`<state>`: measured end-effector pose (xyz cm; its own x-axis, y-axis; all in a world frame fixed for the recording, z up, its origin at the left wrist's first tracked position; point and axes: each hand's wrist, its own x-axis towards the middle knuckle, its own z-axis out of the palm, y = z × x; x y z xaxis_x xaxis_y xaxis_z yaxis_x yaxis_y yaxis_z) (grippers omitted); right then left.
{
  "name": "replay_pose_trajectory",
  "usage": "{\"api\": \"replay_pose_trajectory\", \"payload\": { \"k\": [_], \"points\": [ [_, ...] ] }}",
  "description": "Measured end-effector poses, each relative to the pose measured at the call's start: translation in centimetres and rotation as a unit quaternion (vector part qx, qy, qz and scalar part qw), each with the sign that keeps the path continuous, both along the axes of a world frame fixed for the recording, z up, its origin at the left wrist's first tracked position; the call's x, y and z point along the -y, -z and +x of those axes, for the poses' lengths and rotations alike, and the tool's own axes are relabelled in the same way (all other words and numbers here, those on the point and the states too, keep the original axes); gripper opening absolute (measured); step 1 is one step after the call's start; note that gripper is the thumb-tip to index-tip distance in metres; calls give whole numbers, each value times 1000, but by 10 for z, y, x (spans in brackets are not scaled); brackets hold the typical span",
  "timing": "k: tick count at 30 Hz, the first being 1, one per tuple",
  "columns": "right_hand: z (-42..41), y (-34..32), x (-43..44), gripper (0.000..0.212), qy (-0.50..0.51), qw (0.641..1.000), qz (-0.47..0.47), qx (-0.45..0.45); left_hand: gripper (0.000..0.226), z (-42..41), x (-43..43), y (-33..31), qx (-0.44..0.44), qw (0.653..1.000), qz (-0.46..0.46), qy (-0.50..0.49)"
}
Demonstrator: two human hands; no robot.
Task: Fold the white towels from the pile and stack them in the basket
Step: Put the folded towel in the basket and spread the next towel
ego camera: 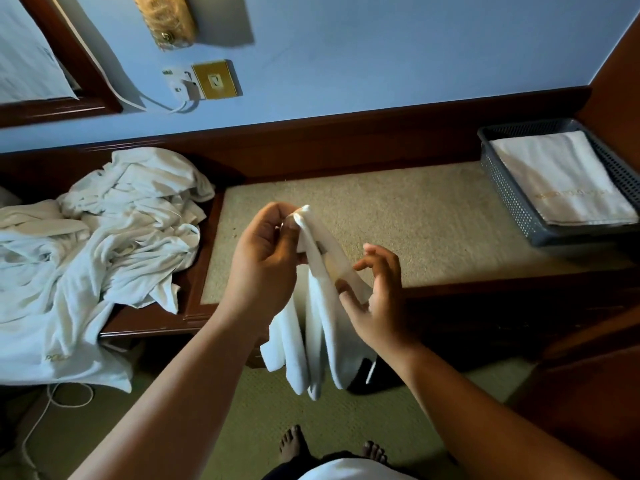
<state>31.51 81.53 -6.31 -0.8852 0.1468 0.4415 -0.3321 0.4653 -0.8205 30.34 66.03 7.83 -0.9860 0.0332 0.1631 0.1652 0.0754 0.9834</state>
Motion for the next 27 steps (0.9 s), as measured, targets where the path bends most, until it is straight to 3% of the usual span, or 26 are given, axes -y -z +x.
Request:
{"api": "replay_pose_trajectory", "payload": {
  "k": [4,8,12,20,22,24,27],
  "points": [
    [13,-31,11,37,-96,991,-76,-59,18,0,2,-2,-14,999,-51,-12],
    [14,-42,21,41,-77,993,-62,-66,15,4,-1,-7,-24,997,-66,-14],
    [8,-39,19,21,-101,993,-65,-19,14,4,3,-10,-49,995,-84,-14],
    [17,-31,18,17,-85,986,-80,120,21,-3,13,-6,-15,994,-82,-77],
    [15,-43,15,18,-76,991,-72,87,17,-8,22,-1,-21,978,-172,-117],
    [12,-55,7,17,-89,995,-19,31,6,-10,33,-2,-37,935,-317,-156],
    [10,-72,-2,15,-136,987,76,-42,47,-2,39,-3,-151,861,-471,-121]
  ]
}}
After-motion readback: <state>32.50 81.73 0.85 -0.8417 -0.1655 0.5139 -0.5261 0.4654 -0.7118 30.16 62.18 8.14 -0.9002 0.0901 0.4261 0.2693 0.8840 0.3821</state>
